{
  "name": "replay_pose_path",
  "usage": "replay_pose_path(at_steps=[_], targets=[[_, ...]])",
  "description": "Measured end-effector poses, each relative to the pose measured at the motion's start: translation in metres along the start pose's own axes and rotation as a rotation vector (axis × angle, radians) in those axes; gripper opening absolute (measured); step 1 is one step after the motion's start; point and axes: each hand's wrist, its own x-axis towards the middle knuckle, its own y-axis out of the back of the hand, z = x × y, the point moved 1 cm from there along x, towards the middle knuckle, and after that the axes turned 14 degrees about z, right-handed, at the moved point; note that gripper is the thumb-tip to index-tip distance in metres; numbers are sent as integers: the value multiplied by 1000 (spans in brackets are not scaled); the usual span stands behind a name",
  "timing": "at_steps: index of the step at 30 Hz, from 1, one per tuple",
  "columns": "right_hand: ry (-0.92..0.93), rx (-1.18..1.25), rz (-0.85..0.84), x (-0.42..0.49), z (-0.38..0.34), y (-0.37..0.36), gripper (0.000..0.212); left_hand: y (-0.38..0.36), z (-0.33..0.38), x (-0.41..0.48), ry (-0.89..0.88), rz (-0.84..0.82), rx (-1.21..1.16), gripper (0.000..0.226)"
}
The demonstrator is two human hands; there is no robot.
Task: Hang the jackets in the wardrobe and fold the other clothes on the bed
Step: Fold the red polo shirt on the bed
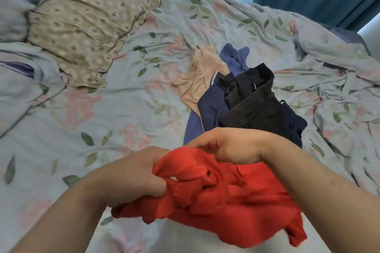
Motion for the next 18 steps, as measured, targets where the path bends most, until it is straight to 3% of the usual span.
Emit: replay_pose_path(at_steps=[4, 12, 16, 18], targets=[[76, -15, -16, -22, -66, -8, 36, 28, 48, -46, -30, 68, -21, 15], [44, 194, -21, -90, -184, -28, 32, 39, 142, -144, -35, 195, -121, 30], [105, 301, 222, -131, -238, -32, 34, 39, 189, -196, -2, 372, -138, 38], [148, 227, 359, -144, -266, -28, 25, 37, 205, -226, 11, 461, -76, 40]])
